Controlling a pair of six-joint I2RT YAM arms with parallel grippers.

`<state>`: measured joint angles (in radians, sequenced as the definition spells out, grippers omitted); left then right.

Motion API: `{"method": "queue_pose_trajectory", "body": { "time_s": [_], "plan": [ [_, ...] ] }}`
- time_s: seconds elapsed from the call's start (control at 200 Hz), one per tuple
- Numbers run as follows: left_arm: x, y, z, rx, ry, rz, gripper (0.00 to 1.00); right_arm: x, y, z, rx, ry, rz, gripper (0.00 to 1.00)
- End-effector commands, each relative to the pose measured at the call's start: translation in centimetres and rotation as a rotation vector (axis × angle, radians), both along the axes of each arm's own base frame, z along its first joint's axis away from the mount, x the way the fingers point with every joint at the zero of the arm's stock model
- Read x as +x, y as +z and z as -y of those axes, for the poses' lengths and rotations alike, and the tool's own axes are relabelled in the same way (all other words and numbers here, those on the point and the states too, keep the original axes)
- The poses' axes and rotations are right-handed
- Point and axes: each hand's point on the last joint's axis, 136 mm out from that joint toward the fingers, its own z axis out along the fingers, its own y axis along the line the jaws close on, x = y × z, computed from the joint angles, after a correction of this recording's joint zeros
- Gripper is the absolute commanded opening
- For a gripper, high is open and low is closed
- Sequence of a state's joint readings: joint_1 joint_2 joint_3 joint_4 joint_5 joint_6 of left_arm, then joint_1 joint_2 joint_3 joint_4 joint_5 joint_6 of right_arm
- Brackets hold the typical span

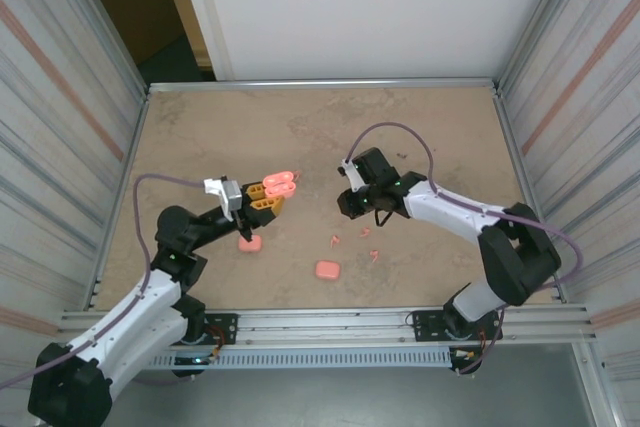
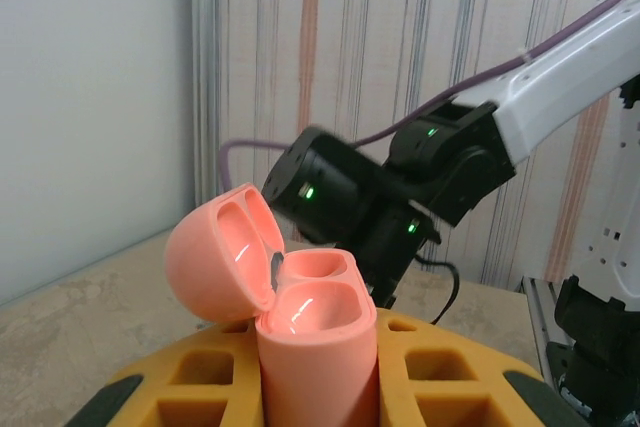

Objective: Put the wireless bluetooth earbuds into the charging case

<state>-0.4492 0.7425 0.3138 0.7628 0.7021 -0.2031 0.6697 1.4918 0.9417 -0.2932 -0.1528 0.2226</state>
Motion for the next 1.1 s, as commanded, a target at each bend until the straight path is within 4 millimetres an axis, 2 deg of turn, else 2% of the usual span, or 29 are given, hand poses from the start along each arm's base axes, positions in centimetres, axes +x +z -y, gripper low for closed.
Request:
{"method": "queue_pose_trajectory", "body": {
  "time_s": [0.0, 0.386, 0.541, 0.832, 1.092],
  "plan": [
    [0.3, 0.1, 0.2, -0.005, 0.012, 0.036, 0.00, -0.4, 2.9, -0.2, 0.026, 0.026, 0.108, 0.17],
    [1.6, -2.0, 1.8, 0.025, -0.015, -0.017, 0.00, -3.1, 12.6, -1.1, 0.185, 0.088, 0.348, 0.17],
    [1.8, -2.5, 2.2, 0.033, -0.024, -0.028, 0.00, -4.0, 15.8, -1.2, 0.249, 0.106, 0.430, 0.17],
    [1.8, -2.9, 3.5, 0.050, -0.060, -0.041, 0.00, -5.3, 20.0, -2.4, 0.324, 0.162, 0.548, 0.17],
    [1.7, -3.1, 4.5, 0.055, -0.093, -0.044, 0.00, -5.9, 22.3, -4.4, 0.358, 0.211, 0.632, 0.17]
  ]
}}
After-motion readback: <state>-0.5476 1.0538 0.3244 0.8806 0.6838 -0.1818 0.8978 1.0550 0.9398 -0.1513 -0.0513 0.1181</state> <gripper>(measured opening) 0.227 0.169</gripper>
